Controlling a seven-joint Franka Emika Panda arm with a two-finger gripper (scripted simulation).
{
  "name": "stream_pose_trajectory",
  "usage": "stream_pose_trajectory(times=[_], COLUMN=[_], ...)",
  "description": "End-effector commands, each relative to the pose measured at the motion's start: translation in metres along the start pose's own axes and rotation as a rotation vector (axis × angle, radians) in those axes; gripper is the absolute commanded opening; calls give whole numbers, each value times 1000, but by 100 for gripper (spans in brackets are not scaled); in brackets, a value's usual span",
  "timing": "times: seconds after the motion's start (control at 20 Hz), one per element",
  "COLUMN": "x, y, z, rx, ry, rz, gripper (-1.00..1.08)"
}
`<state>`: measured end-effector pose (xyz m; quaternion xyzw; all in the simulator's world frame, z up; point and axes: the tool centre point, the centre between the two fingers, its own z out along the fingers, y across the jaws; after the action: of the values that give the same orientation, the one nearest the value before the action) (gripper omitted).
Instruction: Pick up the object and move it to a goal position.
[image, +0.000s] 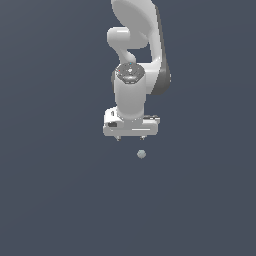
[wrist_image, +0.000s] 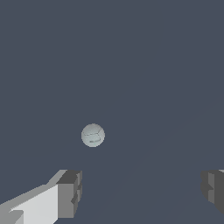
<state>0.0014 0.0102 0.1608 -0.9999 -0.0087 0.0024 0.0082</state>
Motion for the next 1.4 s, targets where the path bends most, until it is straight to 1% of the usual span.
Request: stream_pose_trajectory(times=[0.0,0.4,0.75,1.0,1.35], x=[0,9,9,9,6], y=[0,2,-1,-13,-42], z=[0,-1,4,25,70], rx=[0,-19,-20,-22,-21], ry=[0,7,7,5,3], rz=[0,4,-14,-88,-253], gripper=[100,100,100,100,100])
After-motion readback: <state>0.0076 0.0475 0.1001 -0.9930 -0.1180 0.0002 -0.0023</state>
